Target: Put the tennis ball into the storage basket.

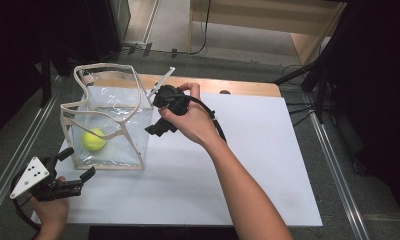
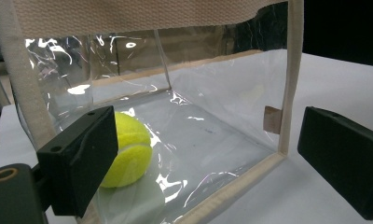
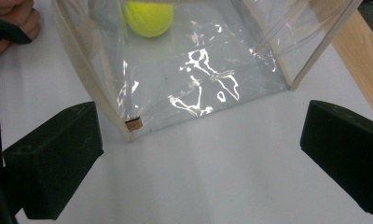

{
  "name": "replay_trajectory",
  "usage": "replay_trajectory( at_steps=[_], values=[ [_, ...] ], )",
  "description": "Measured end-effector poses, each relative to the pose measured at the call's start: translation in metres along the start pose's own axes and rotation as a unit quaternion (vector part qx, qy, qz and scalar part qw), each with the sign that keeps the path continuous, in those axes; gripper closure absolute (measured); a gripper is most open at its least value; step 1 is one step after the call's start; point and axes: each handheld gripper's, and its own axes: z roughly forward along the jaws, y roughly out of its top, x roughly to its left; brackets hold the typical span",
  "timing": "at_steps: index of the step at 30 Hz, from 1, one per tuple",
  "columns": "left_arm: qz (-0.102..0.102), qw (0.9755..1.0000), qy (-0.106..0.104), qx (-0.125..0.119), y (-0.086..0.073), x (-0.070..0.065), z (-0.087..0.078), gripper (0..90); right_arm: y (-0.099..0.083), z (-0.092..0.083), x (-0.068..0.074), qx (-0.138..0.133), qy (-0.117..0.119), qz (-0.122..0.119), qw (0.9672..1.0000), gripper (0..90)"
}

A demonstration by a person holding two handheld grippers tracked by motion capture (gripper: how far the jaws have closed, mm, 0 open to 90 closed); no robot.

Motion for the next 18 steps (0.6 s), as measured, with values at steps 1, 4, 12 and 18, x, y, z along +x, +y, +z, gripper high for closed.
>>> replay_trajectory(
  at_steps=[1,4,12,18],
  values=[
    [0.000,1.0000,0.000,0.001,0.000,0.000,0.000,5.4,-0.001,0.001,0.000,-0.002,0.001,-0.002,1.0000,0.0],
    [0.001,1.0000,0.000,0.002,0.000,0.000,0.000,5.4,-0.006,0.003,0.002,-0.007,-0.003,0.004,1.0000,0.0],
    [0.001,1.0000,0.000,0.002,0.000,0.000,0.000,5.4,-0.020,0.013,0.005,-0.012,-0.004,0.012,0.9998,0.0],
    [0.000,1.0000,0.000,0.000,0.000,0.000,0.000,5.4,-0.031,0.019,0.007,-0.022,-0.003,0.018,0.9996,0.0]
  ],
)
